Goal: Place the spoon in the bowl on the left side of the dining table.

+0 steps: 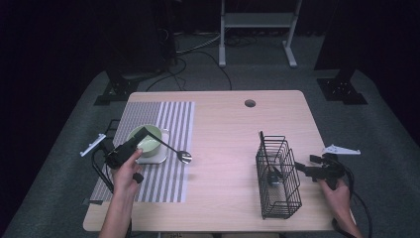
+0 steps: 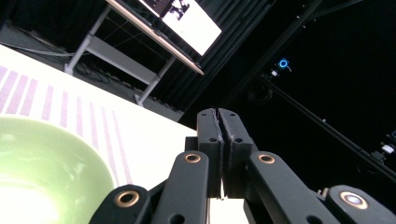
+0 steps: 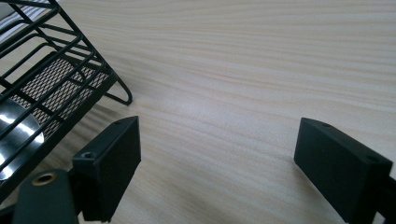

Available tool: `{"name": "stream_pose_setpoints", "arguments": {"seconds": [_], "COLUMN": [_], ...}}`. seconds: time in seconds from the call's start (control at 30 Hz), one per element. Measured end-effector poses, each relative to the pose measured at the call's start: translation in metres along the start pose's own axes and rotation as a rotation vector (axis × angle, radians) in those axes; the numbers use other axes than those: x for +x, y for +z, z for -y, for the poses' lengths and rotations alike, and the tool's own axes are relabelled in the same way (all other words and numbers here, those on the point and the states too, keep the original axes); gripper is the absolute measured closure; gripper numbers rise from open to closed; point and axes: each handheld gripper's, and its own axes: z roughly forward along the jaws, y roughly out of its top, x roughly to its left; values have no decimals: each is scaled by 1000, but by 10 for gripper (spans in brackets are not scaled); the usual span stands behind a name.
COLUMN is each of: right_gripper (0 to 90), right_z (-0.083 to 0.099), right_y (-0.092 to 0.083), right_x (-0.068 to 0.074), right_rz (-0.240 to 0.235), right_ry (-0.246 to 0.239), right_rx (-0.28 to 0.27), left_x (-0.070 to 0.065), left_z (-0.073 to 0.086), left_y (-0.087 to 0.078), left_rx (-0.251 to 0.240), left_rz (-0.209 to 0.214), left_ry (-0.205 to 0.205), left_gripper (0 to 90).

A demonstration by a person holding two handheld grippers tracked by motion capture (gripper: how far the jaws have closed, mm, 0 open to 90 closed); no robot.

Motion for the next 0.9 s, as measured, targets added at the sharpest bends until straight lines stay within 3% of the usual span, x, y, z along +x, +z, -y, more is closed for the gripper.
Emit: {"name": "stream_pose_setpoints", "arguments": {"seconds": [0.9], "right_gripper": [136], "right_z": [0], "right_y": [0], "right_x": [0], "right_rz": [-2], "right_ry": [3], "right_rx": [-1], "left_x": [11], "left_z": [-35], "left_y": [-12], "left_rx": [-60], "left_rz": [-65], "left_ry": [11], "left_gripper": [887]}}
